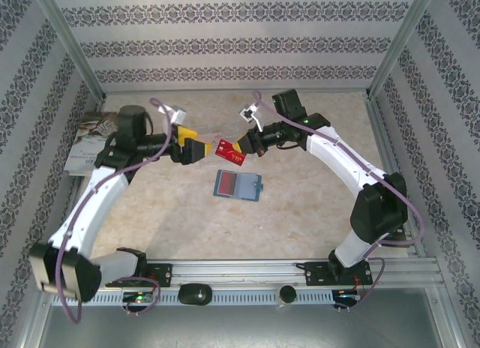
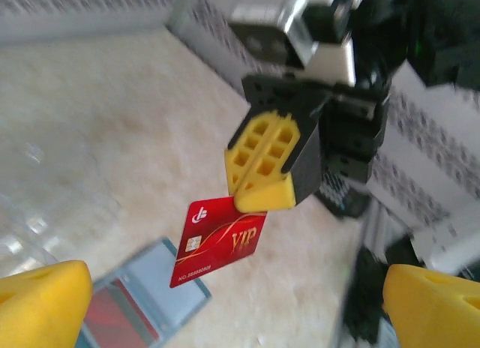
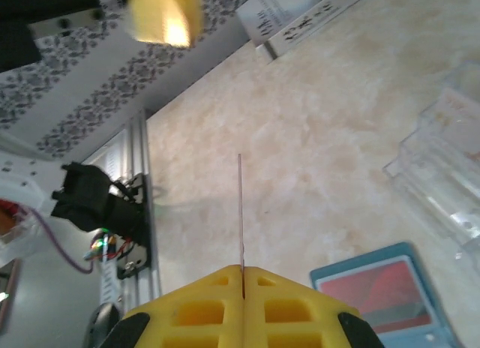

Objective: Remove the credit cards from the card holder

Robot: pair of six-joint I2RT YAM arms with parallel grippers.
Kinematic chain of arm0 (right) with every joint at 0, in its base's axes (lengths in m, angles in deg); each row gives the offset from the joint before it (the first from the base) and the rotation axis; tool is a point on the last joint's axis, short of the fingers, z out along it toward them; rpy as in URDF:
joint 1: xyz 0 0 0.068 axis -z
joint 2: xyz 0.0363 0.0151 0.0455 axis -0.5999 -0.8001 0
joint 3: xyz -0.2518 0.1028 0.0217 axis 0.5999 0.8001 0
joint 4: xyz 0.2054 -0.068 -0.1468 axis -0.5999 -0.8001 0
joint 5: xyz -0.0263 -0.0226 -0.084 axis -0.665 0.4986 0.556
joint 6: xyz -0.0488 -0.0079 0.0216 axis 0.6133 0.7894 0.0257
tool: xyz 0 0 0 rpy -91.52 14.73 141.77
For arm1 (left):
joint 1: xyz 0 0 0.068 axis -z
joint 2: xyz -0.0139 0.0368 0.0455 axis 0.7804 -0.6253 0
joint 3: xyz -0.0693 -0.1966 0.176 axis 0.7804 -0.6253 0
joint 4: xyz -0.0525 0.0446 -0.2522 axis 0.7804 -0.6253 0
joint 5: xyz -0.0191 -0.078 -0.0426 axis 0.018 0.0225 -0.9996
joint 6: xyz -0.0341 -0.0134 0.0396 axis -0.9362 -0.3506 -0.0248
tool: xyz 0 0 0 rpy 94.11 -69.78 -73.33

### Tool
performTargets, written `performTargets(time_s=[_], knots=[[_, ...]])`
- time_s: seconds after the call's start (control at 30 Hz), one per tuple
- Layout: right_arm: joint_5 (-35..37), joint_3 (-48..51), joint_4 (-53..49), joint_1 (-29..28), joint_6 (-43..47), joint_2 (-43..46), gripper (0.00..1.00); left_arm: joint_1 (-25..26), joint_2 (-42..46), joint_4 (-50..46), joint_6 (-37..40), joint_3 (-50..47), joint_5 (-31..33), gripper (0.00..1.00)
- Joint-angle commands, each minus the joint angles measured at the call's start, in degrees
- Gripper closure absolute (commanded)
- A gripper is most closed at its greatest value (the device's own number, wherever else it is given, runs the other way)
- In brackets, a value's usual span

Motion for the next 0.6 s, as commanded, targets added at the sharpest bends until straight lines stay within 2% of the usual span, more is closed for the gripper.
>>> performTargets(time_s=[0.0,0.1,0.27,0.33,0.4,0.57], knots=[[5.0,-7.1,-3.2,-0.3,6.9,-4.2,1.0,-0.3,3.7,25.0,-21.3,-6.3,6.3,0.0],[8.7,-14.0,-8.7,-0.7,13.4,-9.6,1.0,-0.3,5.4,31.2,-29.0,-11.8,7.1,0.0],[14.7,-25.3,-17.8,-2.6,23.9,-18.4,1.0,-0.3,6.3,40.4,-38.3,-19.3,4.9,0.0],[16.9,-28.3,-19.1,-4.2,27.2,-20.7,1.0,-0.3,6.7,39.4,-39.4,-19.8,5.3,0.0],[18.3,-31.5,-20.5,-5.6,29.5,-23.4,1.0,-0.3,8.7,36.3,-38.6,-21.3,9.5,0.0],[20.9,-38.4,-21.5,-5.4,32.3,-28.7,1.0,-0.3,12.5,22.5,-29.9,-20.7,16.9,0.0]])
